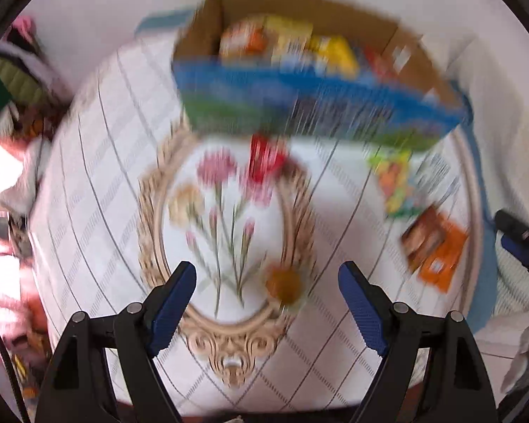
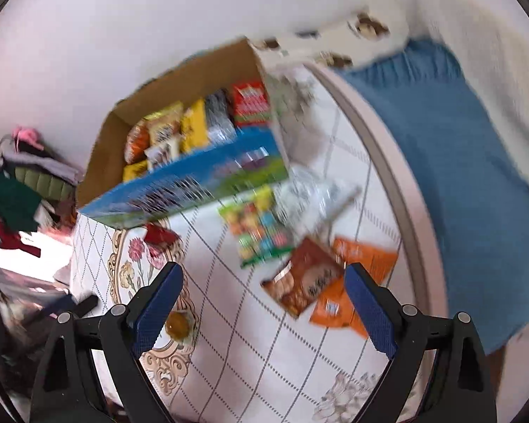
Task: Organize snacks
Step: 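Lift both tools out of the box back toward the snacks, then grasp the brown cookie pack with left tool while right tool grasps orange pack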
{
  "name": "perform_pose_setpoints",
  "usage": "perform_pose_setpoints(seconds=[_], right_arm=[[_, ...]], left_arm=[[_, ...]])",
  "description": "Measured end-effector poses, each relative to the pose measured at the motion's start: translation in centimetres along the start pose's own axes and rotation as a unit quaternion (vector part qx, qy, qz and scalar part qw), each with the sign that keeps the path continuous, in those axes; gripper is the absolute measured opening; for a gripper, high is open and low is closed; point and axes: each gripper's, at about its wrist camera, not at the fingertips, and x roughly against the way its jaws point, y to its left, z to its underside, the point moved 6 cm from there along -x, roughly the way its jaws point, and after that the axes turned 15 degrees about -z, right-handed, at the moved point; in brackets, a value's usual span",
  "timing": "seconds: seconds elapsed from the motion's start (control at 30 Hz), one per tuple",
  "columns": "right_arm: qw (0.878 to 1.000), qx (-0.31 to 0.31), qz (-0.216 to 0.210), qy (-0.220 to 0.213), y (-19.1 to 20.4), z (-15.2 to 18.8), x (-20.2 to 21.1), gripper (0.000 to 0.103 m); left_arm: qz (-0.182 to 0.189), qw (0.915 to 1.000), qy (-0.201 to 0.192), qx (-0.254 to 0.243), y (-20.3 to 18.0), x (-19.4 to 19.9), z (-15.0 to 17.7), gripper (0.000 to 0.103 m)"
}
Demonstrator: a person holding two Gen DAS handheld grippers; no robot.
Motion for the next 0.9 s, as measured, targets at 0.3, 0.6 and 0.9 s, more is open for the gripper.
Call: perform_pose_setpoints(seconds=[0.3,0.6,0.9], right_arm=[[0.996,-0.072,0.034,0.031,-8.0,2.6,-4.9,0.066],[0.992,-0.035,0.105,0.058,-12.2,3.7,-8.2,0.056],[0.99,-0.101,0.08,0.063,-18.9,8.5,-4.7,0.052]], left_arm=[[-0.022,0.9981,0.02,-0.055,-4.9,-3.0,0.8,0.082],[-0.032,0.9702,-0.03,-0.238,-18.3,-1.8,-1.0,0.082],[-0.057,0.9269,-0.003,-0.371,-28.6,-4.9,1.3,0.082]])
